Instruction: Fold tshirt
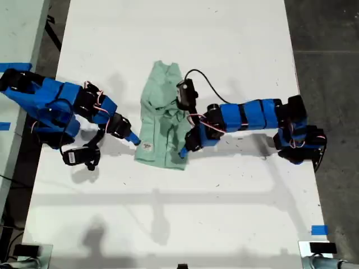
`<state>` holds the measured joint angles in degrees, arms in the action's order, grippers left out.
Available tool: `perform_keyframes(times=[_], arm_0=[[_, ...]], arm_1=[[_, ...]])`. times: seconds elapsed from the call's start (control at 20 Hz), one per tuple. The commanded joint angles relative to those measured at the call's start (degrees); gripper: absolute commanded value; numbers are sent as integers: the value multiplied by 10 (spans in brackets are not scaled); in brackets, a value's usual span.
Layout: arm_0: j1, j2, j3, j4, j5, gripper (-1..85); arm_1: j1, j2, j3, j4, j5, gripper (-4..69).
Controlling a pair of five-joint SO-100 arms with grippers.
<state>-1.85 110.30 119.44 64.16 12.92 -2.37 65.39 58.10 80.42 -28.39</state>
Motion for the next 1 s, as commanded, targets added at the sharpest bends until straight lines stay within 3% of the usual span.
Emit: perform_keyframes(times=[0.0,0.45,0.65,0.95], arm_0=[[24,-39,-58,-24,-19,183],[10,-211,-96,-54,-41,303],[3,-244,-114,-66,-38,284],[15,-307,-120,-60,-43,175]], arm_1=[[-15,-4,-43,-27,19,305],[-19,-94,-78,-76,64,334],[-20,-116,-78,-89,83,337],[-19,-149,-81,-99,97,338]])
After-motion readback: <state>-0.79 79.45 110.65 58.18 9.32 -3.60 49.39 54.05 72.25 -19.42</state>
